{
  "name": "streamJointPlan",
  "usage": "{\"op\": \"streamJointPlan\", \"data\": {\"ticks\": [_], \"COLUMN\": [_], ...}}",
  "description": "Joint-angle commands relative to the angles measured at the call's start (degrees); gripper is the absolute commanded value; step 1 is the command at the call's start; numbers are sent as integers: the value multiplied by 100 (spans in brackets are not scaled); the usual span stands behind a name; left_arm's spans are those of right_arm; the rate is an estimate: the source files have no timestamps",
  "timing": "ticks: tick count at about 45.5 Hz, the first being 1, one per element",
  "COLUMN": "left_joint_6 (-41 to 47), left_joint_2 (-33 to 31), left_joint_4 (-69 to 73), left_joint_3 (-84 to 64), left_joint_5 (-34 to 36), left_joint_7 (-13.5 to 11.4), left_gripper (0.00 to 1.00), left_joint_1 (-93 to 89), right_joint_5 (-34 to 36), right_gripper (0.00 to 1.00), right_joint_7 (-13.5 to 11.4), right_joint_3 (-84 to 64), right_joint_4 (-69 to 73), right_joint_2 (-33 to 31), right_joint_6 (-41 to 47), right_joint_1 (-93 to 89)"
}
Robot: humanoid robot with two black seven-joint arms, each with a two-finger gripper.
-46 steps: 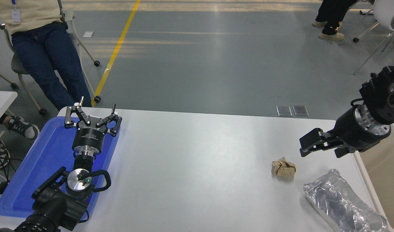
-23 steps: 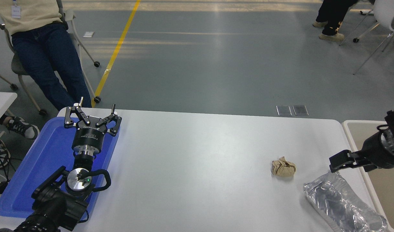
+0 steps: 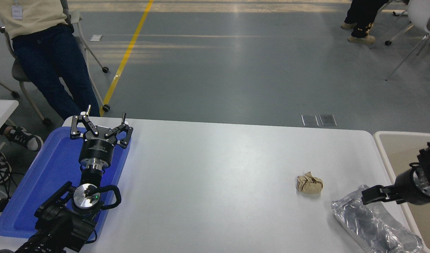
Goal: Pick up foil plate and place in dustbin
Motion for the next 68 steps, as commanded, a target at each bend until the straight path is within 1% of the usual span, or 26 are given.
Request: {"op": "streamJointPlan", "data": {"ticks": [1,9,15,17,20,27,40,47,57,60,62,63,64,66,67,68], "left_joint_6": [2,2,2,2,2,2,2,2,2,2,2,2,2,2,2,2], "left_joint_2": [5,-4,-4,5,-4,-4,-4,-4,-4,-4,-4,-4,-4,-4,5,5], "left_joint_4": [0,0,0,0,0,0,0,0,0,0,0,0,0,0,0,0], "left_joint_3": [0,0,0,0,0,0,0,0,0,0,0,0,0,0,0,0], "left_joint_5": [6,6,6,6,-3,6,-3,-3,-3,-3,6,-3,-3,6,6,6], "left_joint_7": [0,0,0,0,0,0,0,0,0,0,0,0,0,0,0,0], "left_gripper": [100,100,100,100,100,100,100,100,100,100,100,100,100,100,100,100], "left_joint_1": [0,0,0,0,0,0,0,0,-9,0,-9,-9,0,-9,-9,-9], "right_joint_5": [-293,-460,-469,-478,-530,-917,-944,-952,-952,-952,-952,-952,-952,-952,-961,-961], "right_gripper": [100,100,100,100,100,100,100,100,97,91,85,81,72,52,45,42], "right_joint_7": [216,251,497,515,515,515,506,506,489,480,480,480,480,480,480,480], "right_joint_3": [561,588,579,579,561,552,544,535,535,526,526,517,509,500,491,482], "right_joint_4": [-669,-1108,-1442,-1460,-1469,-1635,-1846,-1978,-1987,-1987,-1987,-1987,-1987,-1987,-1987,-1987], "right_joint_2": [175,377,588,597,597,676,773,931,949,949,949,940,940,923,914,914], "right_joint_6": [-160,-441,-590,-661,-810,-1153,-1346,-1461,-1601,-1637,-1645,-1645,-1645,-1645,-1645,-1645], "right_joint_1": [-900,-1269,-1524,-1577,-1665,-1840,-1972,-2122,-2157,-2175,-2183,-2183,-2183,-2183,-2183,-2183]}}
